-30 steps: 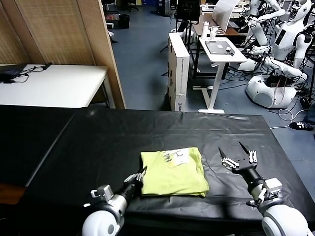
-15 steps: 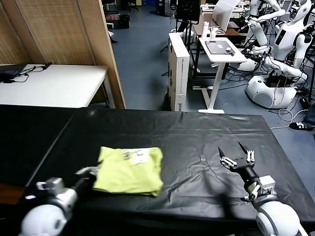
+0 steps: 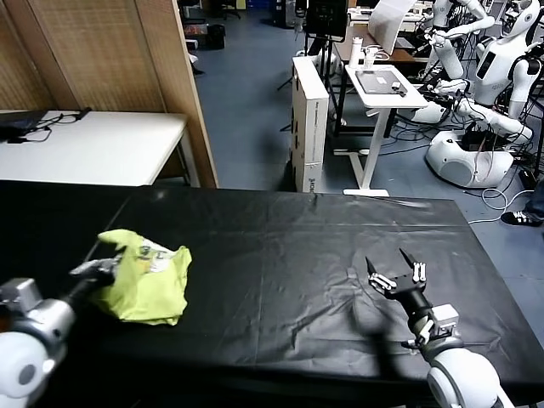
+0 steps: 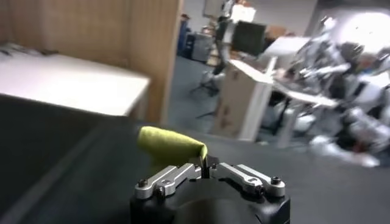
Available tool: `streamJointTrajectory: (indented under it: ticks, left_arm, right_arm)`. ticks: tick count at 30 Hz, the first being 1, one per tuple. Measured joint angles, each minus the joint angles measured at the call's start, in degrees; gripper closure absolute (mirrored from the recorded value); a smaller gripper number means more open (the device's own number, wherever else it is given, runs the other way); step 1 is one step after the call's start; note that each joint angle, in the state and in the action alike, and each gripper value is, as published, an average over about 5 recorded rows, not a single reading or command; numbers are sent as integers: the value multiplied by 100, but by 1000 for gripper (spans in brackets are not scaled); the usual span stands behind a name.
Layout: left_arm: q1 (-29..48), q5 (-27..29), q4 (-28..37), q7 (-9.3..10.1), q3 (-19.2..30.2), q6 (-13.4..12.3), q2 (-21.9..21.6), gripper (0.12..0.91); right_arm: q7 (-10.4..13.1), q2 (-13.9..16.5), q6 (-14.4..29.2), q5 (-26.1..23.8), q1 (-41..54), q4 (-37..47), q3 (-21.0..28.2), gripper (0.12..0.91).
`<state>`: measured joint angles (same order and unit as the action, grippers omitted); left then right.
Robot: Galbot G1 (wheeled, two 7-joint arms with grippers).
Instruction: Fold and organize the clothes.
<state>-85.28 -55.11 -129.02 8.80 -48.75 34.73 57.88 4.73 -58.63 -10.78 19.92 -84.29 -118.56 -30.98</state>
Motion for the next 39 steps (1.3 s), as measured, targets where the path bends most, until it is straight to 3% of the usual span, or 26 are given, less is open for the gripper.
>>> streamJointTrajectory:
  ticks: [3, 10, 19, 21, 26, 29, 31, 34, 39]
  left_arm:
    - [278, 104, -76, 185, 744, 4, 416, 857]
    - [720, 264, 329, 381, 2163, -87, 1453, 857]
    - [1080, 930, 1187, 97, 2967, -295, 2415, 842]
    - [1081, 1028, 1229, 26, 3064, -307, 2495, 778]
    - [1009, 1401, 1113, -316, 3203, -352, 2538, 430]
    - [926, 1736, 962, -559, 3198, -519, 2490, 247]
    - [885, 1961, 858, -657, 3156, -673, 2431, 173]
    - [845, 2170, 719, -694, 3056, -831, 2319, 128]
    - [748, 2308, 563, -676, 2875, -899, 2167, 124]
  right_arm:
    - [2, -16, -17, -18, -93, -53, -79, 118]
    - [-5, -100, -83, -129, -153, -70, -62, 118]
    - [-244, -11, -300, 66, 149, -21, 431, 118]
    - [-288, 29, -390, 210, 256, 15, 588, 118]
    - [-271, 119, -779, 829, 517, 16, 980, 118]
    - [-206, 176, -1029, 1359, 669, -37, 1235, 118]
    - [-148, 182, -1128, 1659, 783, -34, 1439, 118]
    - [21, 115, -1189, 2040, 994, 46, 1808, 118]
    - [311, -168, -1287, 2550, 1403, 369, 2438, 118]
